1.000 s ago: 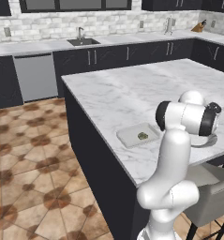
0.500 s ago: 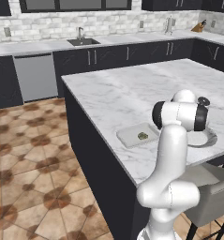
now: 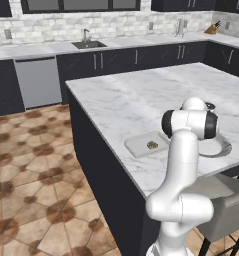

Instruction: Place two dumplings into each of the tupperware containers and then place the containers in the fridge.

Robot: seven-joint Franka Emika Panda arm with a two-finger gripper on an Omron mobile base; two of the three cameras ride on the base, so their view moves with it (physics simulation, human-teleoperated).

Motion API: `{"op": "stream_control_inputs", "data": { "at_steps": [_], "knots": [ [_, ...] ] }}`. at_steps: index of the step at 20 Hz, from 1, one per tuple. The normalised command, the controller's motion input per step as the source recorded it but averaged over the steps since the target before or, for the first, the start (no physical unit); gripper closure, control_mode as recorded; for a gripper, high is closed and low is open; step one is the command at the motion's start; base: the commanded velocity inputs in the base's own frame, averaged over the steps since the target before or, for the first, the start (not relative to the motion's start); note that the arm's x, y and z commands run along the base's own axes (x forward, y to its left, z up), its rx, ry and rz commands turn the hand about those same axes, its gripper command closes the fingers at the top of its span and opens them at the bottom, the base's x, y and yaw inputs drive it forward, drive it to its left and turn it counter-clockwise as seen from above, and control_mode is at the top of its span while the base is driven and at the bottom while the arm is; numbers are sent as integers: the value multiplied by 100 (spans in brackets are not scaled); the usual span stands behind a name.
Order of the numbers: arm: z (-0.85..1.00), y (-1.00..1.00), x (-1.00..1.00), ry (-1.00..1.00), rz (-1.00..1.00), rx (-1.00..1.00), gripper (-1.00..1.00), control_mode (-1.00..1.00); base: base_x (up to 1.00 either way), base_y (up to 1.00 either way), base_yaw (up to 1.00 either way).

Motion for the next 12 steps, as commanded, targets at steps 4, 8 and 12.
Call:
{"op": "stream_control_inputs", "data": {
  "at_steps": [4, 8, 12],
  "knots": [
    [-24, -5, 1, 8, 0, -5, 100, -100, 0, 0, 0],
    [-19, 0, 0, 9, 0, -2, 100, -100, 0, 0, 0],
    [-22, 6, -14, 14, 4, -4, 100, -100, 0, 0, 0]
  ]
}}
